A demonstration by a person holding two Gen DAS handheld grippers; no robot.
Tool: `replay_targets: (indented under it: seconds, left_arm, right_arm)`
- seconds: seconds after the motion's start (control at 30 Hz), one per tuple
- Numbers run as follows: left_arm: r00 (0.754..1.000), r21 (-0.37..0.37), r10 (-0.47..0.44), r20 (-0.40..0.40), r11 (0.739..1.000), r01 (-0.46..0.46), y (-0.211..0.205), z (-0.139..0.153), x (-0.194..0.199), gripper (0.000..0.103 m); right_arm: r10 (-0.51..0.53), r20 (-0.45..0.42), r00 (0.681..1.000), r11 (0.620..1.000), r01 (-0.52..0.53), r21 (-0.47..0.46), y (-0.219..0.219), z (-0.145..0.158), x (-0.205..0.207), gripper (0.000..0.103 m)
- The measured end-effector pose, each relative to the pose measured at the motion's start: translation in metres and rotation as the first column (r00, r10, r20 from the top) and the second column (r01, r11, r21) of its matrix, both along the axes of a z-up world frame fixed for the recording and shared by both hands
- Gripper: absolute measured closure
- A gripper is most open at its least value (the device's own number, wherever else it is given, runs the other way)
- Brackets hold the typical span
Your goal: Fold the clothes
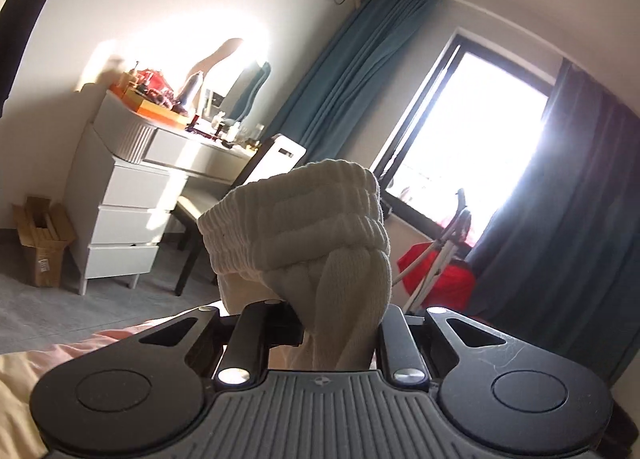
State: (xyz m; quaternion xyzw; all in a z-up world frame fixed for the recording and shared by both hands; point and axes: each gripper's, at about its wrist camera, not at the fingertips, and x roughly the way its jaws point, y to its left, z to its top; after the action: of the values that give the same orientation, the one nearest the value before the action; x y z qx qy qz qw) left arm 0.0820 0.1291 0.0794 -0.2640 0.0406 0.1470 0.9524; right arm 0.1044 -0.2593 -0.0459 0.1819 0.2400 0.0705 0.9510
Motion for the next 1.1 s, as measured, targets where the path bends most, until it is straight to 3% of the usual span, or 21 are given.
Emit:
replay_targets:
  seconds: [0.13,0.27,0.43,0.5,0.57,0.63,0.7,0.73,0.8,0.83,0.87,0.9,0.93,0.97,1.0,1.1]
  left_arm:
    - [0.996,0.010,-0.076,0.052,0.997,0.076,-0.073,0.033,0.013,0.089]
    - [0.978,0.053,-0.194,0.072,0.980,0.191,-0.148,0.046,0.031,0.090]
    - [0.947,0.200,-0.316,0.054,0.933,0.300,-0.246,0.035,0.042,0.091]
    - [0.926,0.303,-0.378,0.019,0.885,0.355,-0.289,0.018,0.044,0.091]
    - [0.899,0.399,-0.438,-0.025,0.820,0.410,-0.326,-0.008,0.039,0.091]
    - [0.867,0.489,-0.491,-0.089,0.736,0.468,-0.363,-0.044,0.034,0.091]
    - [0.814,0.524,-0.544,-0.203,0.642,0.560,-0.391,-0.081,0.034,0.090]
    - [0.764,0.508,-0.567,-0.307,0.581,0.636,-0.400,-0.099,0.042,0.089]
    - [0.612,0.426,-0.579,-0.539,0.439,0.791,-0.419,-0.139,0.062,0.084]
    - [0.564,0.401,-0.574,-0.594,0.396,0.826,-0.422,-0.151,0.066,0.080]
    - [0.546,0.398,-0.571,-0.613,0.373,0.838,-0.420,-0.158,0.067,0.080]
    - [0.542,0.396,-0.567,-0.620,0.369,0.841,-0.415,-0.160,0.068,0.074]
    - [0.548,0.395,-0.564,-0.618,0.380,0.837,-0.408,-0.157,0.070,0.051]
    - [0.554,0.394,-0.560,-0.616,0.390,0.832,-0.401,-0.154,0.072,0.041]
    - [0.542,0.373,-0.564,-0.623,0.395,0.840,-0.394,-0.151,0.075,0.030]
    - [0.474,0.310,-0.609,-0.636,0.361,0.879,-0.361,-0.140,0.073,0.026]
  right_arm:
    - [-0.161,0.077,0.984,0.987,0.161,0.011,-0.041,0.019,-0.019,0.046]
    - [-0.275,0.071,0.959,0.961,0.273,0.036,-0.079,0.023,-0.025,0.046]
    - [-0.408,0.022,0.913,0.906,0.402,0.133,-0.120,0.016,-0.023,0.046]
    - [-0.455,0.012,0.890,0.879,0.447,0.165,-0.133,0.014,-0.026,0.046]
    - [-0.495,0.012,0.869,0.854,0.484,0.188,-0.143,0.011,-0.030,0.046]
    - [-0.519,0.012,0.855,0.837,0.505,0.211,-0.152,0.008,-0.033,0.046]
    - [-0.529,0.016,0.848,0.826,0.510,0.240,-0.158,0.004,-0.034,0.046]
    - [-0.526,0.018,0.850,0.827,0.506,0.246,-0.158,0.001,-0.033,0.046]
    - [-0.503,0.017,0.864,0.837,0.482,0.259,-0.155,-0.007,-0.030,0.046]
    - [-0.477,0.010,0.879,0.845,0.455,0.282,-0.152,-0.011,-0.029,0.046]
    - [-0.453,0.002,0.891,0.849,0.431,0.304,-0.150,-0.014,-0.026,0.046]
    - [-0.436,0.001,0.900,0.855,0.413,0.315,-0.147,-0.016,-0.024,0.046]
    - [-0.420,0.003,0.908,0.860,0.397,0.321,-0.143,-0.016,-0.022,0.046]
    - [-0.405,0.009,0.914,0.867,0.381,0.322,-0.139,-0.016,-0.021,0.046]
    - [-0.390,0.015,0.921,0.874,0.365,0.320,-0.136,-0.015,-0.020,0.046]
    - [-0.351,0.017,0.936,0.886,0.327,0.328,-0.128,-0.016,-0.019,0.046]
